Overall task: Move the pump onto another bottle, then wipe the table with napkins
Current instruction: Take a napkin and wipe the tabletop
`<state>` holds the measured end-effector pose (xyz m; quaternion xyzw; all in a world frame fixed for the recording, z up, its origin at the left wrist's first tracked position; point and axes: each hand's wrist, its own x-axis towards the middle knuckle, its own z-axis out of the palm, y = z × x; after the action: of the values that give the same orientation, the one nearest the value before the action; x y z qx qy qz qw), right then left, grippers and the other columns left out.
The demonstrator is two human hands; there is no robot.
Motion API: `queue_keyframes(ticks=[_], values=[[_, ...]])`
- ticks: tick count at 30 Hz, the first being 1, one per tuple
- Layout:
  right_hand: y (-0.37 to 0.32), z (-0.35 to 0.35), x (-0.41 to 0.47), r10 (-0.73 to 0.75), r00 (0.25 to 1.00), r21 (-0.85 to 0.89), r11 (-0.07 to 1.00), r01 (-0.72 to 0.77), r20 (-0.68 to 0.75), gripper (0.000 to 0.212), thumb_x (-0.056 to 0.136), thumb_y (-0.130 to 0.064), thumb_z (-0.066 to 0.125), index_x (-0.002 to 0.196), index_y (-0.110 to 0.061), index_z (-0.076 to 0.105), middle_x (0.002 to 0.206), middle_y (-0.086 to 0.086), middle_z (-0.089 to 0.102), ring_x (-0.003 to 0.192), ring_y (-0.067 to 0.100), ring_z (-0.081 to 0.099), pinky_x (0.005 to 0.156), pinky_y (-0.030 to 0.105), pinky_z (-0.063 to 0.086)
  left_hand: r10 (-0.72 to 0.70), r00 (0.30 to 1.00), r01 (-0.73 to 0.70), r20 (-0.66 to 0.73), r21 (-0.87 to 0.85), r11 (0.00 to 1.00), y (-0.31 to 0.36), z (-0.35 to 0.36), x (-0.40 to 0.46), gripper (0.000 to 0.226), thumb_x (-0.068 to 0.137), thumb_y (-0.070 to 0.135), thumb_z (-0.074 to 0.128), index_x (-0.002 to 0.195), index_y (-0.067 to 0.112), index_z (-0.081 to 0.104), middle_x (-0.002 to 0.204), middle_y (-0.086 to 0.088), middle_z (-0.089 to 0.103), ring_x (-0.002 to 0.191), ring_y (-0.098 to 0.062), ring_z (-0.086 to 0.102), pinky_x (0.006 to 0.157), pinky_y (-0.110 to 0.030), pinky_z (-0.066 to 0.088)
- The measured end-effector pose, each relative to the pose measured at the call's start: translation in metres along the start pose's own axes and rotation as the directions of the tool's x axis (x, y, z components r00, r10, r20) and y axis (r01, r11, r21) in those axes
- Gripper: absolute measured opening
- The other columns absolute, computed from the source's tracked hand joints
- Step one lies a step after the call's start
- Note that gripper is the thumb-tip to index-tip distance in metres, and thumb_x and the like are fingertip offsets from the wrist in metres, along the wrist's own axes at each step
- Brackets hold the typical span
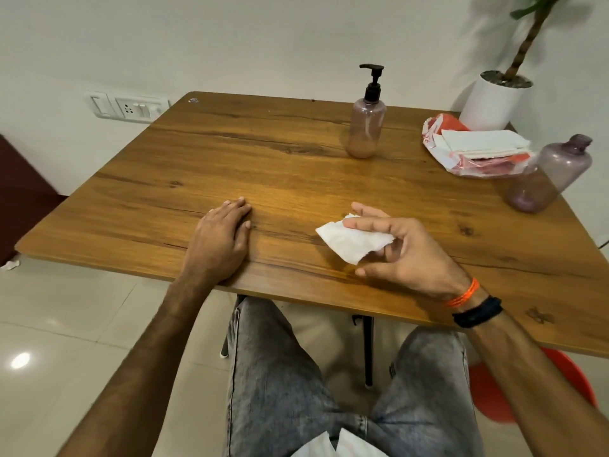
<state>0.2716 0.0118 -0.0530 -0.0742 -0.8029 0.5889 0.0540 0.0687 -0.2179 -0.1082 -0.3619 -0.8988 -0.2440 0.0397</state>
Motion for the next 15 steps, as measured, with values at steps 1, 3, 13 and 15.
queue_keyframes(ticks=[1,3,13,15], values=[[0.000,0.002,0.002,-0.027,0.997,-0.084,0.996,0.021,-0.076,0.060,0.066,0.015,0.077,0.117,-0.015,0.067,0.144,-0.003,0.048,0.128,0.002,0.049,0.099,0.018,0.046,0.000,1.000,0.000,0.001,-0.001,1.000,0.000,0.000,0.000,0.043,0.099,0.028,0.042,0.139,0.013,0.048,0.150,-0.005,0.043,0.141,-0.022,0.034,0.116,-0.046,0.026],[0.001,0.004,0.005,-0.080,0.974,-0.190,0.981,0.039,-0.213,0.045,0.071,0.009,0.076,0.108,-0.015,0.073,0.131,-0.002,0.061,0.119,0.002,0.056,0.101,0.028,0.048,0.003,1.000,-0.003,0.000,-0.001,1.000,-0.001,0.000,0.000,0.042,0.099,0.026,0.043,0.140,0.014,0.048,0.150,-0.005,0.042,0.141,-0.022,0.034,0.116,-0.046,0.026],[0.002,-0.001,0.031,-0.253,0.846,-0.515,0.857,-0.030,-0.470,0.029,0.084,-0.009,0.061,0.103,-0.026,0.075,0.108,-0.008,0.073,0.101,0.005,0.066,0.093,0.029,0.053,-0.006,1.000,0.006,-0.005,-0.013,1.000,0.002,0.000,0.000,0.042,0.099,0.025,0.045,0.139,0.014,0.048,0.150,-0.003,0.042,0.142,-0.021,0.033,0.117,-0.044,0.024],[0.004,-0.005,0.040,-0.324,0.841,-0.651,0.758,-0.044,-0.434,0.039,0.083,-0.001,0.057,0.113,-0.022,0.072,0.114,0.001,0.072,0.106,0.015,0.067,0.095,0.028,0.052,-0.008,1.000,0.008,0.000,-0.015,1.000,0.003,-0.001,0.000,0.042,0.099,0.025,0.044,0.140,0.014,0.048,0.151,-0.003,0.042,0.142,-0.020,0.032,0.117,-0.044,0.024]])
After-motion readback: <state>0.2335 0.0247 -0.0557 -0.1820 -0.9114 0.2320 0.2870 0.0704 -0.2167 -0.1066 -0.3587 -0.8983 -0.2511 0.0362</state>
